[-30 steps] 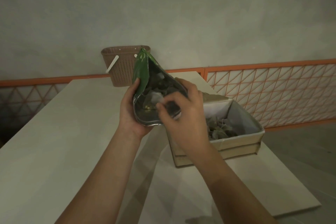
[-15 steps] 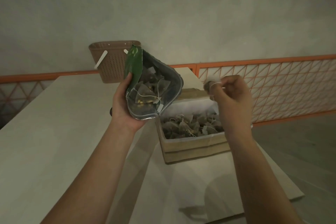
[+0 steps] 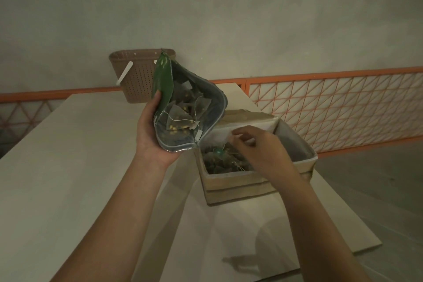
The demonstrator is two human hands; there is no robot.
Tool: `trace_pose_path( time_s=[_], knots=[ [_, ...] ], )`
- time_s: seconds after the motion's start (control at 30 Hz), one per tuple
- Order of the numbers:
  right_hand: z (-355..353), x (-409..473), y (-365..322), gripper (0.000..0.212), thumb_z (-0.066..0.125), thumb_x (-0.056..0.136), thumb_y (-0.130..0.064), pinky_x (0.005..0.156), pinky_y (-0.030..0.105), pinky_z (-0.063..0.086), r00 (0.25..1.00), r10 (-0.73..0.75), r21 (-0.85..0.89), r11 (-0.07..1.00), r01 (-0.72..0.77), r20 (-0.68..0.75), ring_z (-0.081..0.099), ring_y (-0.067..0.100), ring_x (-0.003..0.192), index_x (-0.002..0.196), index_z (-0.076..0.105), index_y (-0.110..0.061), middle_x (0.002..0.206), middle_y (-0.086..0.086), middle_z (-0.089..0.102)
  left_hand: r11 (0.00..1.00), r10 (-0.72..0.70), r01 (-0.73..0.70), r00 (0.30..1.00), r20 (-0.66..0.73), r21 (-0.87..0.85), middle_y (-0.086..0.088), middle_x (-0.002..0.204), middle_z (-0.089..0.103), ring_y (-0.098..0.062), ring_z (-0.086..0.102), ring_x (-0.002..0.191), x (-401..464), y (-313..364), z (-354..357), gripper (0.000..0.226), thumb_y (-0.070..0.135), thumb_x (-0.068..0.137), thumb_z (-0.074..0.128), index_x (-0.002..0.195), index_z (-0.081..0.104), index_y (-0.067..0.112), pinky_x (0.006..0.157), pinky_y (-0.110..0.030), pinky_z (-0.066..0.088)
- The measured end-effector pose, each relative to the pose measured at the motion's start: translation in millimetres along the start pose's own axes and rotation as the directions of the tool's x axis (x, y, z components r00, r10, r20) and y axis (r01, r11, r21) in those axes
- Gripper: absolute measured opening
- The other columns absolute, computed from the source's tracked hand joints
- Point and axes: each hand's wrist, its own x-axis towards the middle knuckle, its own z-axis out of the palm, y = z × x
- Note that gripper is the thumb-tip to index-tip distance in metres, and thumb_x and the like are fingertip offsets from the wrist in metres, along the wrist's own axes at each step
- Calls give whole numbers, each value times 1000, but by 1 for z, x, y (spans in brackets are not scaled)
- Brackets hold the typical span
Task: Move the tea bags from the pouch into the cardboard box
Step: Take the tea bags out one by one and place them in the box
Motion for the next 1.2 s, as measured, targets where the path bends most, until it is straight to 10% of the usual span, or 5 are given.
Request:
trace_pose_path(
  time_s=[0.2, 0.4, 0.6, 0.8, 1.2],
  knots=[
    [2, 0, -9, 40, 41, 100, -51, 73, 28, 46, 936, 61, -221, 975, 18, 346, 61, 11, 78, 95, 72, -27, 84, -3, 67, 1000, 3, -3, 1000, 4, -10, -6, 152, 51, -31, 51, 136, -2, -1, -1, 66, 47, 91, 58, 150, 48, 21, 99, -48, 54],
    [-1, -5, -41, 5, 62, 92, -25, 84, 22, 49, 971, -80, 307, 940, 148, -224, 56, 1, 97, 91, 58, -23, 112, -8, 48, 1000, 3, -3, 1000, -4, -21, -8, 153, 50, -34, 47, 141, -1, 0, -4, 67, 47, 91, 60, 150, 48, 20, 106, -49, 49],
    [26, -8, -59, 19, 73, 84, -33, 89, 6, 43, 958, -193, 104, 970, 218, -212, 52, 9, 109, 103, 69, -32, 124, -7, 43, 999, 7, -9, 999, -40, -40, -13, 144, 59, -33, 63, 123, -5, -4, 1, 60, 48, 92, 57, 143, 57, 16, 98, -46, 55],
    [50, -3, -67, 16, 75, 82, -36, 81, 49, 55, 913, -224, -140, 972, 187, -341, 57, 28, 103, 97, 75, -30, 113, 6, 55, 1000, 11, -12, 999, -39, -26, -13, 140, 62, -33, 67, 113, -8, -5, 2, 61, 47, 96, 51, 148, 51, 15, 86, -43, 60],
    [12, -2, -71, 6, 72, 85, -32, 83, 9, 45, 878, -21, 418, 873, 249, -479, 52, -3, 107, 91, 74, -34, 115, -11, 56, 999, -11, 10, 1000, -16, -43, -15, 144, 58, -37, 64, 118, -4, -5, -3, 59, 52, 97, 51, 144, 56, 17, 88, -48, 58]
  ],
)
